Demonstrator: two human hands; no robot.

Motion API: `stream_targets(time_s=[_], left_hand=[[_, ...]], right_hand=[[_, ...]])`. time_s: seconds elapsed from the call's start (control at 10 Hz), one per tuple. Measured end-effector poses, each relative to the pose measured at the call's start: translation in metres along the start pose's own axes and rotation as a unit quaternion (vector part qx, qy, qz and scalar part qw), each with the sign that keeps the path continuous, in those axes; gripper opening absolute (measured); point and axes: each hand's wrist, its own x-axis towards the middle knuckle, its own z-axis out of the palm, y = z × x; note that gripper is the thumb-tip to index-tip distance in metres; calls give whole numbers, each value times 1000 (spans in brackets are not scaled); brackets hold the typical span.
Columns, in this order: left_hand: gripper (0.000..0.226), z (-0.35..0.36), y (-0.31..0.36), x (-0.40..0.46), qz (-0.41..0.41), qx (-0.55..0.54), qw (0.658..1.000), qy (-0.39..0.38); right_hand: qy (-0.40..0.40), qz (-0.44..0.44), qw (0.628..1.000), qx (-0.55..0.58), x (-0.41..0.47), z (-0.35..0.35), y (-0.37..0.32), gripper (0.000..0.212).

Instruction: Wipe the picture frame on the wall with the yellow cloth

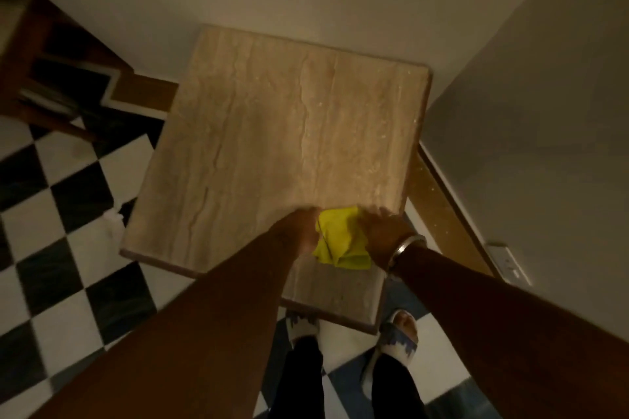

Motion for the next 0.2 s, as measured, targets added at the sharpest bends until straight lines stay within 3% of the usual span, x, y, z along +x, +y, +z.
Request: stream_targets(time_s=[0.1, 0.2], left_hand=[[71, -67, 23, -59, 17, 173, 985, 9], [88, -132, 45, -103, 16, 197, 974, 111]], right_hand=[[-73, -47, 982, -165, -33, -89, -6, 67], [65, 38, 987, -143, -57, -172, -7, 83]])
